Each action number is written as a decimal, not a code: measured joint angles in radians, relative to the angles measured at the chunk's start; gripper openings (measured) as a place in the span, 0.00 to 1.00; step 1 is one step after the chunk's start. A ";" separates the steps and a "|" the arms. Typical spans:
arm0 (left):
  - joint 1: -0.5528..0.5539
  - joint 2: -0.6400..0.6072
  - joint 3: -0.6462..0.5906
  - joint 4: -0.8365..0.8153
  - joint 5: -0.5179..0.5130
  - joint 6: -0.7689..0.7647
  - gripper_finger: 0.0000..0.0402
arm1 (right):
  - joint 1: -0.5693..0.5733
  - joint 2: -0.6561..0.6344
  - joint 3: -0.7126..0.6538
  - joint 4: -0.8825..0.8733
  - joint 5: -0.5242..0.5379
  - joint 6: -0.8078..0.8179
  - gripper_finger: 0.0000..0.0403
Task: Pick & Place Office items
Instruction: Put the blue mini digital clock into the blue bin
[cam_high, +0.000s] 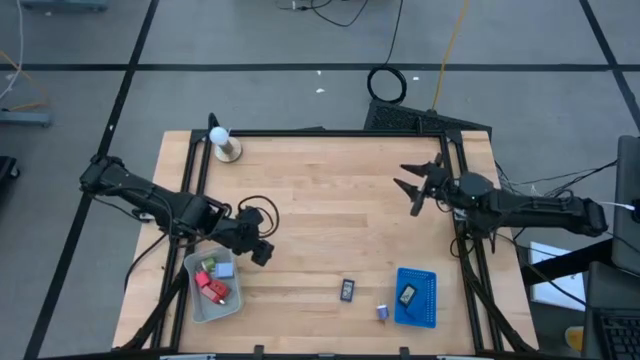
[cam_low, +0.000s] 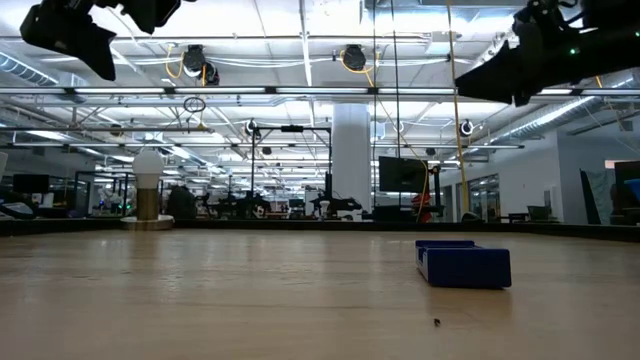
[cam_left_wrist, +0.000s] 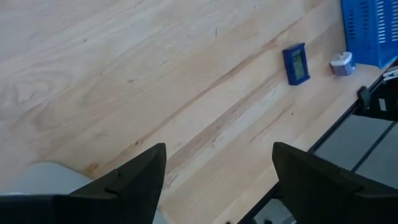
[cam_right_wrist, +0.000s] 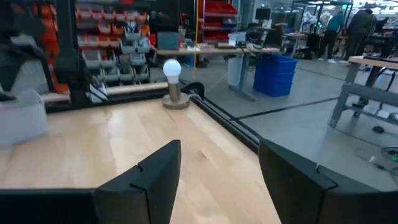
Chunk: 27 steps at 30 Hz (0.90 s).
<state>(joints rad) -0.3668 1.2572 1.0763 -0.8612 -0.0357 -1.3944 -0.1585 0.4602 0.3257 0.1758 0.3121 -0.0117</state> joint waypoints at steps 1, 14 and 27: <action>0.000 0.000 0.000 0.000 0.000 -0.003 0.73 | 0.000 -0.018 -0.014 0.014 -0.001 0.016 0.52; 0.010 0.097 0.044 0.089 0.027 0.046 0.73 | 0.000 -0.124 -0.149 0.227 -0.003 0.026 0.52; 0.044 0.281 0.260 0.053 0.038 0.209 0.73 | 0.003 -0.125 -0.150 0.236 -0.003 0.129 0.52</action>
<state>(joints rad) -0.3231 1.5381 1.3366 -0.8078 0.0021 -1.1853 -0.1555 0.3355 0.1757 0.4116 0.3087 0.1168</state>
